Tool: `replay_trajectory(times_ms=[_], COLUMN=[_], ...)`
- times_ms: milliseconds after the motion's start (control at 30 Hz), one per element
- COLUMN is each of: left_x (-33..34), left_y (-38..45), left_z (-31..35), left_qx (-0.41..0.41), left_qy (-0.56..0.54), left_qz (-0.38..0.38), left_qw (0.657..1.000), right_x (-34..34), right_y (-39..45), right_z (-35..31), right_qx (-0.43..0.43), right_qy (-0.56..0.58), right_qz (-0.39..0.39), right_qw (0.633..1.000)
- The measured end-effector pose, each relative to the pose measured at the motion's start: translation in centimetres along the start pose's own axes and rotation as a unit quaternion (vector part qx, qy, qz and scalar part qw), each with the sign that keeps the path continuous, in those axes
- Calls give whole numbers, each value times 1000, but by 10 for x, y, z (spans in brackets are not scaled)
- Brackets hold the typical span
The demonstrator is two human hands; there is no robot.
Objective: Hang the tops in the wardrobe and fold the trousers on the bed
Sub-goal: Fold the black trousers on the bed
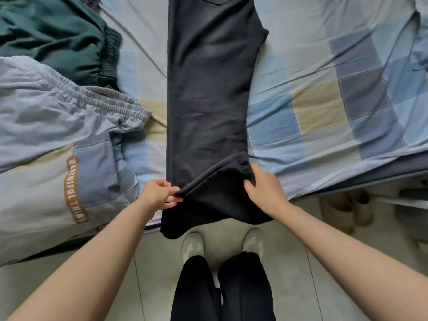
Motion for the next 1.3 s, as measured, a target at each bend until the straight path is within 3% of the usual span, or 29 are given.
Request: replay_trajectory(times_ms=[67, 167, 233, 300, 400, 533, 600, 700, 733, 867, 967, 1033, 1300], left_x=[-13, -18, -16, -13, -14, -16, -18, -24, -26, -46, -60, -59, -38], left_y=[-5, -19, -23, -21, -18, -17, -17, -16, -16, -7, -1, -5, -6], left_z=[-6, -17, -25, -35, -49, -52, -52, -47, -45, -44, -51, -57, -59], left_qx=[-19, -82, -103, -88, -25, 43, 40, 58, 65, 64, 112, 142, 174], left_qy=[56, 17, -21, 1, 39, 80, 85, 137, 149, 185, 350, 384, 127], left_qz=[15, -39, -100, -134, -113, -119, -134, -119, -116, -94, -11, 27, 27], left_qw=[998, 996, 989, 987, 993, 989, 987, 982, 980, 976, 930, 912, 976], right_x=[9, 34, 46, 51, 46, 36, 33, 41, 43, 48, 59, 67, 56], right_y=[-40, -96, -117, -121, -99, -43, -19, -7, -9, -24, -36, -36, -26], right_z=[-20, -45, -55, -59, -56, -26, -2, 15, 13, -3, 7, 11, -3], right_qx=[-74, -140, -131, -102, -23, 115, 207, 315, 314, 246, 250, 278, 269], right_qy=[83, 140, 184, 247, 272, 197, 171, 296, 299, 338, 287, 264, 408], right_qz=[-73, -290, -382, -408, -335, -76, -26, -96, -118, -110, -75, -68, -144], right_qw=[991, 936, 896, 873, 902, 971, 963, 896, 893, 902, 922, 921, 860])
Point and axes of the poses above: each hand's wrist, its own y-axis towards the middle knuckle, its own x-axis out of the palm, z = x × y, the point moved 1 cm from there along y, towards the middle knuckle, and after that the axes turned 12 degrees about -y, right-handed, at the moved point
